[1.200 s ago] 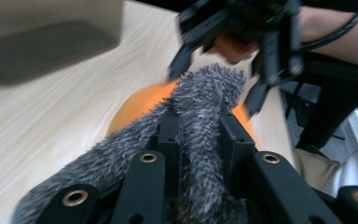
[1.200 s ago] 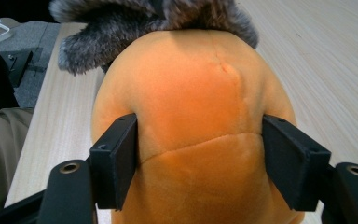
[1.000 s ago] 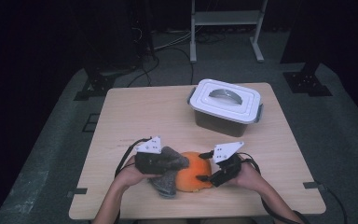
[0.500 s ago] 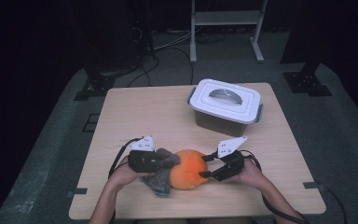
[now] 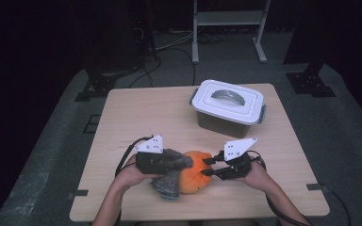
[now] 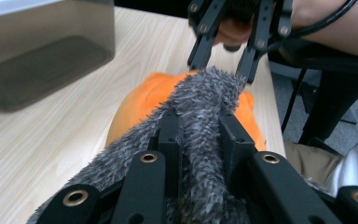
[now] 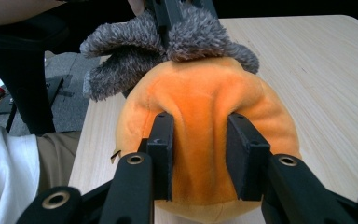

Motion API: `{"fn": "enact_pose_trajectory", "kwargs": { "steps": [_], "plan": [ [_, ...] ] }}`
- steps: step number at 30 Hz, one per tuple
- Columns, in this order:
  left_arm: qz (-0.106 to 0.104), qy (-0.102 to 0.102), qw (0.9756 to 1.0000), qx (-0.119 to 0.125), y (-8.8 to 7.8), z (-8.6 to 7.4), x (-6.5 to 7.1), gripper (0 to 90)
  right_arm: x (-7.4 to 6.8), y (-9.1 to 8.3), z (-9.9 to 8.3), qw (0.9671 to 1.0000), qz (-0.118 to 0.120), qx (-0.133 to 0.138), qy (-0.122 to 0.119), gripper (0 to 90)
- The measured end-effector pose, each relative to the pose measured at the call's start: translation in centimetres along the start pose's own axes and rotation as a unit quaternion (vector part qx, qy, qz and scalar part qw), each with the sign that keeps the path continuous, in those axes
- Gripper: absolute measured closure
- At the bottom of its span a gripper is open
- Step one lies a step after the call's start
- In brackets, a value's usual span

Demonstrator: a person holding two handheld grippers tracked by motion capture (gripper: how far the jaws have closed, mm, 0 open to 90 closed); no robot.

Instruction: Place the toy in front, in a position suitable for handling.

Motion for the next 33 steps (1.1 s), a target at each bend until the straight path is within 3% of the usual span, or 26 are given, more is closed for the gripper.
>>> {"fn": "enact_pose_trajectory", "kwargs": {
  "steps": [3,7,10,13,17,21,25,27,29,33],
  "plan": [
    [-0.002,-0.002,1.0,0.002,0.0,-0.2,-0.1,73.6,-0.1,0.3,0.0,1.0,0.004,-0.002,0.0,63.1],
    [0.01,0.005,0.9995,-0.03,0.3,-1.4,-0.5,74.5,0.3,0.4,-0.1,1.0,-0.002,0.001,0.0,45.1],
    [0.011,-0.007,0.9996,-0.024,0.2,-1.9,-0.9,74.7,0.7,-0.1,0.0,1.0,-0.005,0.005,-0.003,34.8],
    [0.019,-0.014,0.9993,-0.028,-0.1,-2.3,-1.5,74.9,0.8,0.2,-0.4,1.0,-0.002,-0.006,-0.001,31.7],
    [0.024,-0.018,0.9992,-0.028,-0.2,-2.4,-1.5,74.9,0.7,1.3,-0.6,1.0,-0.005,-0.002,0.004,37.8],
    [0.015,-0.001,0.9996,-0.023,-0.4,-1.4,-0.8,75.0,0.7,1.8,0.0,0.9997,-0.022,0.005,0.013,48.7],
    [-0.001,0.012,0.9999,-0.011,-0.4,-0.3,0.3,74.9,0.7,2.8,0.0,0.9993,-0.035,-0.011,0.013,52.2],
    [-0.014,0.026,0.9995,-0.015,-0.2,0.0,1.0,74.9,0.5,3.8,-0.4,0.9988,-0.034,-0.033,0.01,54.4],
    [-0.008,0.039,0.9985,-0.038,0.3,-0.2,1.2,74.8,0.1,4.9,-0.8,0.9985,-0.025,-0.049,0.0,56.1],
    [0.008,0.026,0.9983,-0.052,0.4,-1.3,0.3,74.8,0.0,5.6,-1.1,0.9982,-0.019,-0.057,0.0,58.3]
  ]
}}
Point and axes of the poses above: each handheld gripper's, and its own axes: y roughly forward along the jaws, z roughly out of its top, x roughly to its right, the point moved 7 cm from there along y, roughly forward along the jaws, and after that the axes turned 3 degrees about z, right-handed, at the moved point
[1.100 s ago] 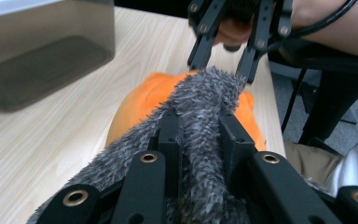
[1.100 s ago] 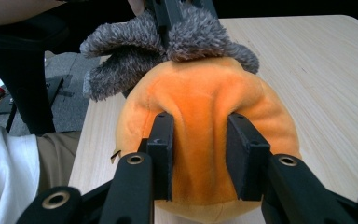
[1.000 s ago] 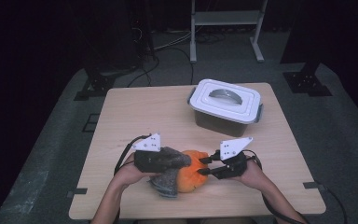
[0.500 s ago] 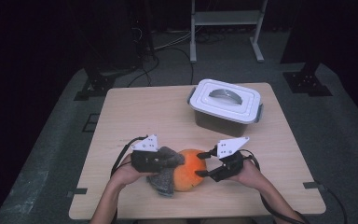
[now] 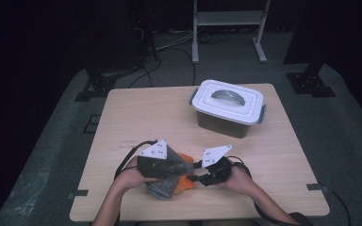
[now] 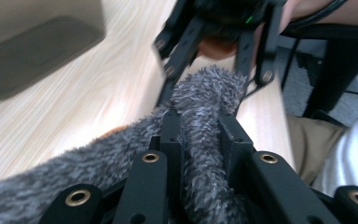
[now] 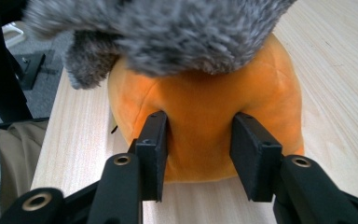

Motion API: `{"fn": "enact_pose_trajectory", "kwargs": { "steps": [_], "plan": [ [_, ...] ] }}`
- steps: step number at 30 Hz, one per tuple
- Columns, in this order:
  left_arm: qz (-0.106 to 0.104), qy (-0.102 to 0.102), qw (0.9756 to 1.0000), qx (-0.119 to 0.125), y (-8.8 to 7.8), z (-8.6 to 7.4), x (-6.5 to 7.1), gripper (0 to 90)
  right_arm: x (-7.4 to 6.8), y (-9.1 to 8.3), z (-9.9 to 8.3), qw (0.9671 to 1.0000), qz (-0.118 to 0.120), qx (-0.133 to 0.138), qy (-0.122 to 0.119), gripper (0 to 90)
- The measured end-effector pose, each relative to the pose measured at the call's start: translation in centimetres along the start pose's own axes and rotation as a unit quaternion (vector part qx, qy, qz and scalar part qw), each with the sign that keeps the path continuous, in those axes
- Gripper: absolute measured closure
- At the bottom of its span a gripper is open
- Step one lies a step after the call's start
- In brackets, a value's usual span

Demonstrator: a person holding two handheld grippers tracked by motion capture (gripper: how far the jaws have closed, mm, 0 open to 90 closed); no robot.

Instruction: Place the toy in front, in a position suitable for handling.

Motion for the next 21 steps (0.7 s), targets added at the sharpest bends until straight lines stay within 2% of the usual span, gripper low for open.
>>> {"fn": "enact_pose_trajectory", "kwargs": {
  "steps": [2,4,5,6,7,8,10,13,16,18,20,21],
  "plan": [
    [0.014,0.0,0.9999,-0.008,-0.2,-0.3,-0.5,74.9,0.2,-0.3,-0.1,0.9999,0.007,0.009,0.008,71.2],
    [0.018,-0.006,0.9998,-0.005,-0.5,-0.4,-0.7,74.9,0.3,-0.5,-0.4,0.9998,0.009,0.011,0.011,73.3],
    [0.018,-0.005,0.9998,-0.008,-0.5,-0.5,-0.7,74.9,0.4,-0.4,-0.5,0.9998,0.01,0.009,0.012,69.5],
    [0.017,-0.006,0.9998,-0.01,-0.5,-0.7,-0.7,75.0,0.4,-0.4,-0.6,0.9998,0.012,0.01,0.013,62.0],
    [0.016,-0.008,0.9998,-0.01,-0.4,-0.8,-0.7,75.0,0.6,-0.3,-0.6,0.9998,0.003,0.011,0.013,52.5],
    [0.014,-0.008,0.9998,-0.01,-0.4,-0.9,-0.8,75.0,0.7,-0.3,-0.6,0.9999,0.003,0.011,0.013,47.4],
    [0.007,-0.014,0.9999,-0.004,-0.2,-1.0,-0.8,75.0,0.8,-0.3,-0.4,0.9995,0.013,0.018,0.021,34.6],
    [0.001,-0.017,0.9998,0.001,-0.2,-0.9,-0.8,75.0,1.0,-0.1,-0.1,0.999,0.019,0.034,0.021,23.0],
    [-0.009,-0.015,0.9998,0.006,0.0,-0.8,-0.6,75.0,1.3,0.3,0.3,0.9989,0.022,0.039,0.014,19.7],
    [-0.019,-0.012,0.9997,0.006,0.2,-0.6,-0.3,75.0,1.5,0.9,0.5,0.9991,0.026,0.032,0.013,19.1],
    [-0.019,-0.008,0.9998,-0.002,0.4,-0.6,-0.1,75.0,1.5,1.8,0.4,0.9992,0.032,0.02,0.012,22.8],
    [-0.019,-0.006,0.9998,-0.004,0.4,-0.6,-0.1,74.9,1.5,2.2,0.3,0.9994,0.032,0.011,0.01,28.0]
  ]
}}
Point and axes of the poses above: each handheld gripper's, and its own axes: y roughly forward along the jaws, z roughly out of its top, x roughly to its right, the point moved 7 cm from there along y, roughly forward along the jaws, and after that the axes turned 3 degrees about z, right-handed, at the moved point
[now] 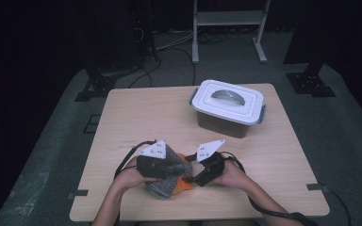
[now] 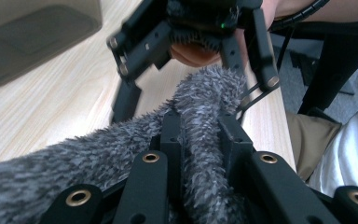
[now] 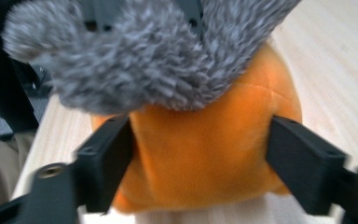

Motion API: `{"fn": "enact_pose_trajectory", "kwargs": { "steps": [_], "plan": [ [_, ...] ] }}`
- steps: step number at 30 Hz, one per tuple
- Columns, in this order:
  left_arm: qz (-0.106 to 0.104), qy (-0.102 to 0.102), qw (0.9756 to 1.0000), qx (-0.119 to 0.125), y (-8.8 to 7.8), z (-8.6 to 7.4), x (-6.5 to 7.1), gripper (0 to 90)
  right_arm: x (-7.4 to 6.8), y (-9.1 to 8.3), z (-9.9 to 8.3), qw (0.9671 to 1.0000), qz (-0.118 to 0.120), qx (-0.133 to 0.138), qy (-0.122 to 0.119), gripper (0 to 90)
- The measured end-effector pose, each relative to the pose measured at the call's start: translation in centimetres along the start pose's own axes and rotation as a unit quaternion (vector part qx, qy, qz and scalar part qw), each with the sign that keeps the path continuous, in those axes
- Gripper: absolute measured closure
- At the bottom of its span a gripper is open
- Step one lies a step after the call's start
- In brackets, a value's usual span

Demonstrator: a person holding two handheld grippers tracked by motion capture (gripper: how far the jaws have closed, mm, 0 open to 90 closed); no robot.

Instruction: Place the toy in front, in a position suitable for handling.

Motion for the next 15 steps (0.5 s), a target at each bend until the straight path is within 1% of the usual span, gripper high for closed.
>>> {"fn": "enact_pose_trajectory", "kwargs": {
  "steps": [1,2,3,4,5,6,8,10,11,13,14,15],
  "plan": [
    [-0.001,0.0,1.0,0.002,0.0,0.0,0.0,74.9,-0.1,0.2,-0.1,1.0,0.0,-0.005,-0.003,37.9],
    [-0.003,0.001,1.0,0.006,-0.1,0.2,0.1,74.9,-0.2,0.1,-0.2,0.9999,-0.003,-0.005,-0.01,45.8],
    [-0.004,0.0,0.9999,0.013,-0.3,0.4,0.1,75.0,-0.3,-0.1,-0.2,0.9999,-0.004,-0.006,-0.014,52.6],
    [-0.005,0.0,0.9998,0.018,-0.4,0.6,0.2,75.0,-0.3,-0.5,-0.1,0.9999,-0.004,-0.006,-0.013,58.5],
    [-0.005,0.002,0.9997,0.022,-0.6,0.9,0.2,74.9,-0.3,-0.8,0.0,0.9999,-0.003,-0.006,-0.01,60.5],
    [-0.004,0.007,0.9998,0.021,-0.6,1.1,0.3,75.0,-0.4,-1.2,0.1,0.9999,-0.004,-0.007,-0.009,62.3],
    [0.007,0.018,0.9998,0.007,-0.5,1.4,0.5,75.0,-0.5,-2.3,0.4,0.9999,-0.01,-0.005,-0.006,65.4],
    [0.005,0.02,0.9997,0.01,-0.5,1.7,0.5,75.0,-0.6,-3.3,0.7,0.9999,-0.012,0.004,0.001,67.0],
    [0.008,0.023,0.9997,0.004,-0.2,1.8,0.5,75.1,-0.6,-3.7,0.7,0.9999,-0.016,0.005,0.002,67.5],
    [0.007,0.028,0.9995,-0.007,0.3,1.7,0.5,75.1,-0.7,-4.1,0.3,0.9997,-0.024,-0.009,-0.003,69.1],
    [0.007,0.028,0.9996,-0.008,0.5,1.8,0.5,75.1,-0.8,-4.1,-0.1,0.9995,-0.027,-0.014,-0.004,69.8],
    [0.011,0.029,0.9995,-0.009,0.5,1.7,0.5,75.1,-0.8,-4.1,-0.3,0.9996,-0.026,-0.014,-0.004,70.1]
  ]
}}
Point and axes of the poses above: each handheld gripper's, and its own axes: y roughly forward along the jaws, z roughly out of its top, x roughly to its right, the point moved 7 cm from there along y, roughly forward along the jaws, and after that the axes turned 3 degrees about z, right-handed, at the moved point
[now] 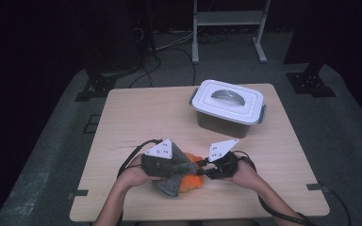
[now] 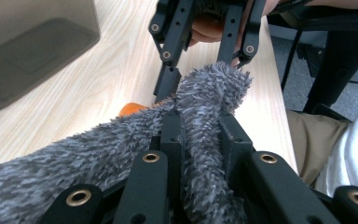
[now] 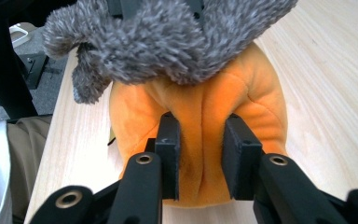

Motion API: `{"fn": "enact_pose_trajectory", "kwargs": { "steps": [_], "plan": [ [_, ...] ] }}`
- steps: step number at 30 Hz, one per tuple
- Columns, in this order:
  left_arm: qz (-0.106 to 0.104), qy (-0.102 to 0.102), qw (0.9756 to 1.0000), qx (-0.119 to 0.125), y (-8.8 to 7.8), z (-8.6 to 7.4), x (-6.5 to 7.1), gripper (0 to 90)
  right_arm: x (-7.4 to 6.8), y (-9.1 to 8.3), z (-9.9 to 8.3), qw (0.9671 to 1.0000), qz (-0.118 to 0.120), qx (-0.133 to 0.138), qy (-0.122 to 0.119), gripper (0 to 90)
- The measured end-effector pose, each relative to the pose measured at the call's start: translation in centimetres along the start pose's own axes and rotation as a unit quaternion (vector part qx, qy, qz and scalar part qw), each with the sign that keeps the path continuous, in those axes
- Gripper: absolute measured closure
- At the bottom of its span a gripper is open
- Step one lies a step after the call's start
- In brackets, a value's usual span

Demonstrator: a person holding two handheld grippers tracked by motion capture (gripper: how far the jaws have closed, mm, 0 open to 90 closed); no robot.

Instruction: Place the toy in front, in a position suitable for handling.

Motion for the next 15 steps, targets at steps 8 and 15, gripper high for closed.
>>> {"fn": "enact_pose_trajectory", "kwargs": {
  "steps": [8,15],
  "plan": [
    [0.028,-0.009,0.9995,-0.01,-1.1,-0.5,-0.9,75.0,-0.1,-1.1,-0.3,1.0,-0.002,0.008,0.005,70.8],
    [0.022,-0.007,0.9995,-0.023,-0.3,-1.0,-0.7,75.2,-0.5,-1.9,-0.4,0.9998,-0.017,0.009,-0.006,43.3]
  ]
}}
Point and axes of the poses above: each handheld gripper's, and its own axes: y roughly forward along the jaws, z roughly out of its top, x roughly to its right, the point moved 7 cm from there along y, roughly forward along the jaws, and after that the axes turned 3 degrees about z, right-handed, at the moved point
